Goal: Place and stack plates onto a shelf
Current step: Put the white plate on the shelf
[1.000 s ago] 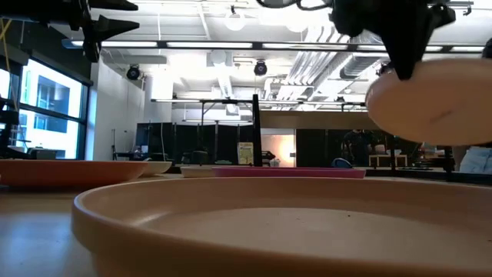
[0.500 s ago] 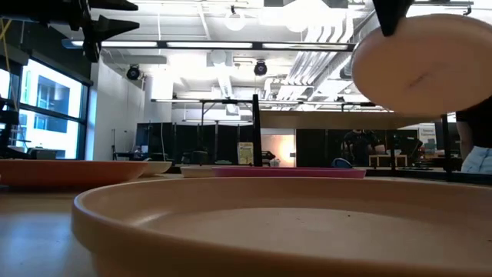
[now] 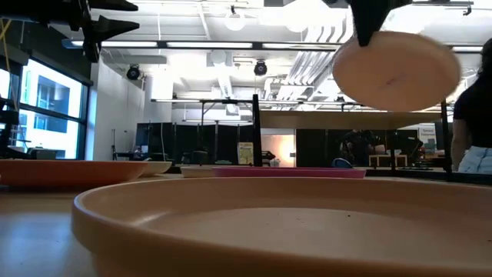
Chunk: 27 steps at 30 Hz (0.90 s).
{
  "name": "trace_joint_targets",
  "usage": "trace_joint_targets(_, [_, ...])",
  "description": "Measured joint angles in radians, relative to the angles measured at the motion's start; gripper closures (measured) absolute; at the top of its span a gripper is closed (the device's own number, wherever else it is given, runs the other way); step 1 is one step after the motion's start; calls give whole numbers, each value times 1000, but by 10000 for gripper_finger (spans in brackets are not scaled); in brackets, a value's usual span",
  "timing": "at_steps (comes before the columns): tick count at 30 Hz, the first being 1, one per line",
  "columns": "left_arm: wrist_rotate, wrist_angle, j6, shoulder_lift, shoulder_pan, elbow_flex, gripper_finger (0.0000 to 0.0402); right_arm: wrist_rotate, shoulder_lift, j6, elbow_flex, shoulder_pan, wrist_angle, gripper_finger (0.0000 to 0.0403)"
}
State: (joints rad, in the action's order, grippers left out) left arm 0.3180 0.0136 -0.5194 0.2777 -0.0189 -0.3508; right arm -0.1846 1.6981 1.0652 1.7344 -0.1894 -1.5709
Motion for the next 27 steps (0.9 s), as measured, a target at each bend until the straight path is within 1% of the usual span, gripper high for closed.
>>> trace_joint_targets(7, [0,-1,0,0,0,0,264,-35,-16,-103,0,79,0,403])
trace_joint_targets(19, [8,-2,0,0,0,0,264,-157,-130,-258,0,227,0,403])
trace_joint_targets(24, [9,-2,0,0,0,0,264,-197,-157,-389,0,292,-1,403])
trace_joint_targets(27, [16,-4,2,5,0,0,264,-200,-161,-480,0,341,0,403])
